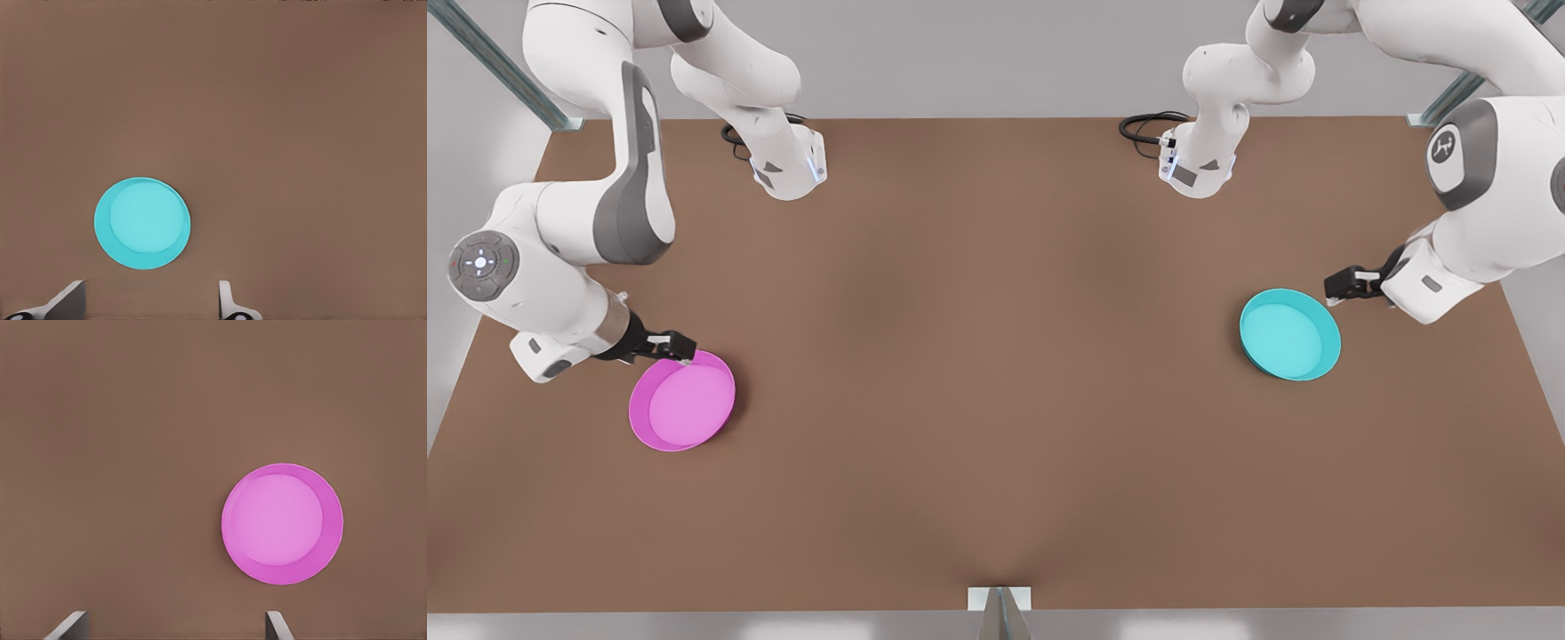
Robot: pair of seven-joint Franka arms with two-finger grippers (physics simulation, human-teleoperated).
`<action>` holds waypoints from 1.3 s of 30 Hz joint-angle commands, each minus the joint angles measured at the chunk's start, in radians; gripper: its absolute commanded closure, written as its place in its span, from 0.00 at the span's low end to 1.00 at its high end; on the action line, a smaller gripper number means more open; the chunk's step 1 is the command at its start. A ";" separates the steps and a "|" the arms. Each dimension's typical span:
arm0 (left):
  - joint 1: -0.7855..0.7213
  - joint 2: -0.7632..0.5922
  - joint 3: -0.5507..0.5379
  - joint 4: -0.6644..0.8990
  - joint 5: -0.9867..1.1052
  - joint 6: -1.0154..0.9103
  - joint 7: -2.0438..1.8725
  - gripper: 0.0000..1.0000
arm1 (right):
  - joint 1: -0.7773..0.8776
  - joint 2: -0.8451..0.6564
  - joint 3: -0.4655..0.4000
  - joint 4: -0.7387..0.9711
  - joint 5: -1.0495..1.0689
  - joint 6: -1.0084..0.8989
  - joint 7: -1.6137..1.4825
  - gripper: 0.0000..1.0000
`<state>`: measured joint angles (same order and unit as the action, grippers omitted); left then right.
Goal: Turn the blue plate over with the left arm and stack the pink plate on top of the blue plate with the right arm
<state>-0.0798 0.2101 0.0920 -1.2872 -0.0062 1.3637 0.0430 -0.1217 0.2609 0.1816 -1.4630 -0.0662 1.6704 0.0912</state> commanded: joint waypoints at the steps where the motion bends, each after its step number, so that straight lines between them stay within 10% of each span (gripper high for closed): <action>1: 0.000 0.000 0.000 -0.001 0.011 0.000 0.000 0.00 | 0.001 0.000 -0.001 0.001 -0.003 -0.005 -0.001 0.00; 13: 0.414 0.137 0.000 -0.636 -0.406 0.649 0.804 0.00 | -0.058 0.049 -0.005 0.004 -0.004 -0.001 -0.001 0.00; 30: 0.548 0.370 0.006 -0.609 -0.502 0.710 0.885 0.00 | -0.035 0.205 -0.004 0.049 -0.032 0.025 -0.071 0.00; 33: 0.548 0.382 0.006 -0.609 -0.503 0.710 0.882 0.36 | -0.033 0.210 -0.004 0.049 -0.037 0.026 -0.071 0.00; 39: 0.548 0.390 0.012 -0.609 -0.502 0.709 0.884 0.39 | -0.035 0.212 -0.004 0.049 -0.035 0.026 -0.071 0.00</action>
<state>0.4680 0.5998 0.1057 -1.8960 -0.5066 2.0716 0.9265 -0.1565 0.4725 0.1779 -1.4143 -0.1012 1.6966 0.0199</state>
